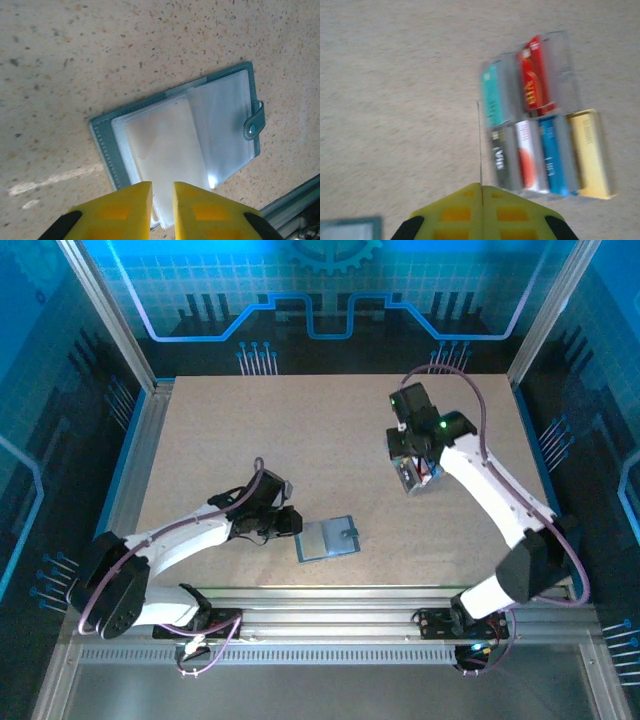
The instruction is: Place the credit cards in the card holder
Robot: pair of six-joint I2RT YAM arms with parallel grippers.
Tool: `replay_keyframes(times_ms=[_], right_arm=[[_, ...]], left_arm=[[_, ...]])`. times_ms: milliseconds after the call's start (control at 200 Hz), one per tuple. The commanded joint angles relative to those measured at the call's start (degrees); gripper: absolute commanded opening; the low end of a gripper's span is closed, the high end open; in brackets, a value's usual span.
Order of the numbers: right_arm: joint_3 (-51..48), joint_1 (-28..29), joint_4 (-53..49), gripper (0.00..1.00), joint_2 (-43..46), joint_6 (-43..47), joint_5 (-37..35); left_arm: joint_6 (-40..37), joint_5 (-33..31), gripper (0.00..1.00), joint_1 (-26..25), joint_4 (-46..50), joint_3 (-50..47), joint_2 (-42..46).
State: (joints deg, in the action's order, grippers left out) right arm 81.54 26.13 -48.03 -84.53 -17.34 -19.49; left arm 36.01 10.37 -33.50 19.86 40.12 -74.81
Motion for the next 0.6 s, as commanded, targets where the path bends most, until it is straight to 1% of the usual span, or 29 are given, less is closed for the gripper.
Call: replay_keyframes(times_ms=[0, 75, 135, 225, 385, 490, 595], right_arm=[[-7.36, 2.1, 8.54, 0.0, 4.8, -3.25, 9.37], [-13.22, 2.78, 14.19, 0.0, 7.7, -5.0, 14.44], [-17.21, 3.55, 17.79, 0.0, 9.46, -6.47, 16.25], [-22.38, 4.74, 22.48, 0.0, 10.85, -8.31, 19.66], [-29.19, 7.23, 28.41, 0.0, 11.21, -10.25, 21.25], [-33.47, 7.62, 32.81, 0.0, 10.81, -11.39, 23.74], [-35.2, 7.79, 35.32, 0.0, 9.85, -12.07, 25.34]], left_arm=[[-1.12, -2.47, 0.25, 0.29, 3.96, -1.43, 2.37], [-0.54, -1.96, 0.26, 0.13, 3.57, -1.45, 2.58], [-0.07, -1.39, 0.26, -0.01, 3.08, -1.11, 2.18], [0.93, 0.24, 0.19, -0.25, 1.34, -0.79, 0.72], [2.2, 1.54, 0.12, -1.8, -1.08, 1.01, -3.62], [2.32, 1.88, 0.11, -3.01, -2.16, 2.51, -6.74], [2.31, 2.21, 0.1, -3.45, -2.85, 3.69, -9.77]])
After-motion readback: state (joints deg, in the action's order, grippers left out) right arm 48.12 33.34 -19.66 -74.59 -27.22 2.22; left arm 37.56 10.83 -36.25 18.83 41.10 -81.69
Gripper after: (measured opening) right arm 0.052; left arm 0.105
